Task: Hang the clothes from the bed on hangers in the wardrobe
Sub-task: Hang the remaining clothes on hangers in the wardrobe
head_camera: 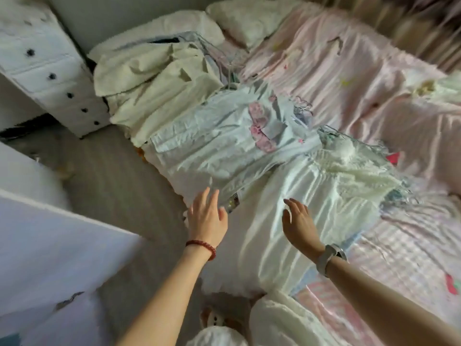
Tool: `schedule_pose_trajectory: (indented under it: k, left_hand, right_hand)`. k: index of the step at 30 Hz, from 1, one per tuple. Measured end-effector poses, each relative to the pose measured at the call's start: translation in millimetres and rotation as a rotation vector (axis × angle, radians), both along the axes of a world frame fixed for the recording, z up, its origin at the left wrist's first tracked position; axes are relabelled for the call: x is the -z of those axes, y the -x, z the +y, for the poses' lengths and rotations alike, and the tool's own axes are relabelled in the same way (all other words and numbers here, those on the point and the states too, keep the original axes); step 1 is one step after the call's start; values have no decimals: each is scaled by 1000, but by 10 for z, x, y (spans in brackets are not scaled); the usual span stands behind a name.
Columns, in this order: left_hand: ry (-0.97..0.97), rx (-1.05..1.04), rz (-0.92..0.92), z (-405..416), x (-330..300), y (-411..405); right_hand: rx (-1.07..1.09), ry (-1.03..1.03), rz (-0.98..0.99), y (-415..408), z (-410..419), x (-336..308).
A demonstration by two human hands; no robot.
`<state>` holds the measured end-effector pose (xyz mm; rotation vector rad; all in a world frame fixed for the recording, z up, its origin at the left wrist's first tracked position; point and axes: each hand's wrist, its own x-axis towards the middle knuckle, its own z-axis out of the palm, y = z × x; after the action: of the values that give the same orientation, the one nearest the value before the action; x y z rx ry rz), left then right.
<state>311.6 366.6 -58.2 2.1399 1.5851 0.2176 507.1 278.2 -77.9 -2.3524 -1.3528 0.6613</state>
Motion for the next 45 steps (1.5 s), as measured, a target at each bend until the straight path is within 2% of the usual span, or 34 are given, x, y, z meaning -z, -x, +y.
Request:
schedule_pose_trajectory:
  k: [9,13,17,22,26,30,34,38,45]
  left_hand:
    - [138,439,124,209,387,-2298]
    - [105,537,215,408,613,-3010]
    - [93,619,287,595,880,-3513]
    - [162,571,353,595,1196,-3787]
    - [71,556,388,477,1336,-3835]
    - [8,486,277,376,1386,-3904]
    - [-100,483,219,305,1445,-3921]
    - [-160,521,258,277,1416,-3916]
    - [-136,589,201,179,1345,-3918]
  right_hand:
    - [412,34,70,-1984,-263,361]
    - [559,56,72,-2803,-202,613]
    - [617,53,14,-3547,-90,910]
    - [674,140,-5,-4305,31,1267]
    - [704,341,-52,-4540,-1,1441]
    - [623,495,-177,-4660,-1,1468]
    - [632,366,-260,-4695,-15,1456]
    - [724,192,-88,-4632,-31,1401]
    - [816,7,-69,-4257,-364,1225]
